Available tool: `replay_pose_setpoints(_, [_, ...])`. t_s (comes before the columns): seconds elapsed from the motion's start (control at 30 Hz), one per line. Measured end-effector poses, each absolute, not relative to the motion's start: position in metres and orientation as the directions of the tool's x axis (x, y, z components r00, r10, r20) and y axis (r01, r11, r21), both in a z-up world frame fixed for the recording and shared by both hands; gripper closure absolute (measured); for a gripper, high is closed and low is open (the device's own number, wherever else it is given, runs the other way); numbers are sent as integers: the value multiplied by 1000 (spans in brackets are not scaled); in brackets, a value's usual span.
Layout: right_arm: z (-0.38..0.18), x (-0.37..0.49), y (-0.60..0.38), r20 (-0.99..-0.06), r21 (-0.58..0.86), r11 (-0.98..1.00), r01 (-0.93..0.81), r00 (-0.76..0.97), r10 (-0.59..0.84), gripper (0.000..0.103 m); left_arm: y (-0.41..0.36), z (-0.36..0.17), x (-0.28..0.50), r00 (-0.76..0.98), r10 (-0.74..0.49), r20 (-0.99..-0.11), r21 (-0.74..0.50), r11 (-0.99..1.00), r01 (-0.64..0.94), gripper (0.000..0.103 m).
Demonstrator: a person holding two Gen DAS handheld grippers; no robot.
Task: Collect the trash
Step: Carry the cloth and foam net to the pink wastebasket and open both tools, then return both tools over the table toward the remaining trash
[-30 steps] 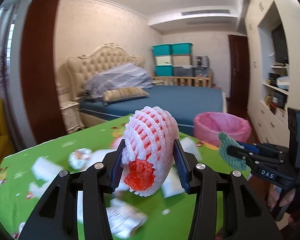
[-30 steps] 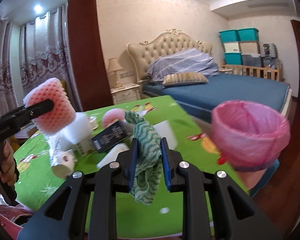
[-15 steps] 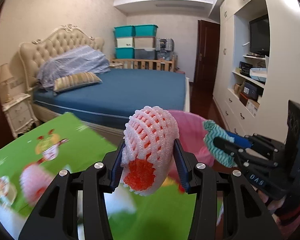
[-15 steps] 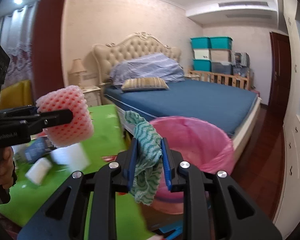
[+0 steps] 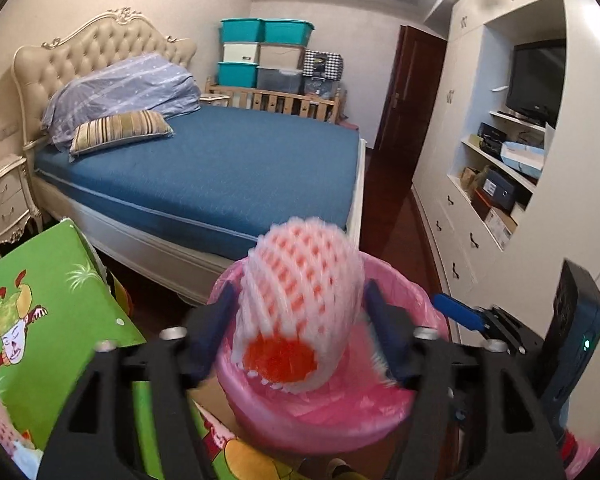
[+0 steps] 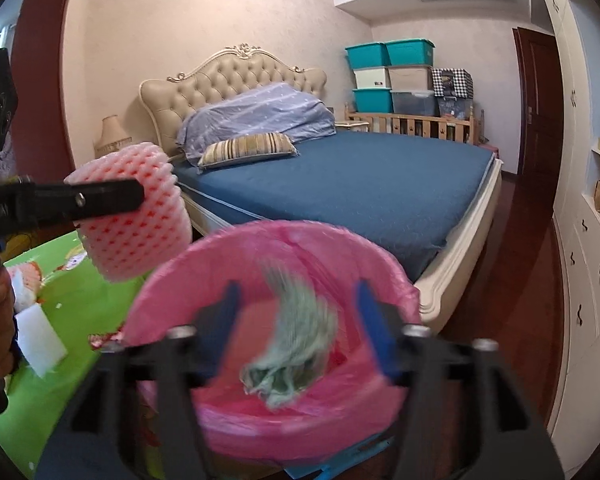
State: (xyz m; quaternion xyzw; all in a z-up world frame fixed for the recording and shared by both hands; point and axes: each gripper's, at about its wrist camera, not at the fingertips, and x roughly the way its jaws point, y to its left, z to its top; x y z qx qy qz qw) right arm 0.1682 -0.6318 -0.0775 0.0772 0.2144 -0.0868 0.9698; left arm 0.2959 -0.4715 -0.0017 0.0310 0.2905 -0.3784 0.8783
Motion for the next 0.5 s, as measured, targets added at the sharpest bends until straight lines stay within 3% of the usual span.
replay_pose_setpoints(0.07, [-76,158,-634,-415,115,972,204,899,-139,35,-468,-1,294,548,-655,-520,-171,709,684,18])
replay_pose_setpoints(0.13, [-72,144,-632,-392,115,974,196,910,-137,35,-461,0,291,563,-650,-510,-157,714,682,15])
replay_pose_setpoints(0.5, [-50,82,-567,-324,76,986,150,939,-118,22,-379,13,223,655,-601,-457,-36,749,662,12])
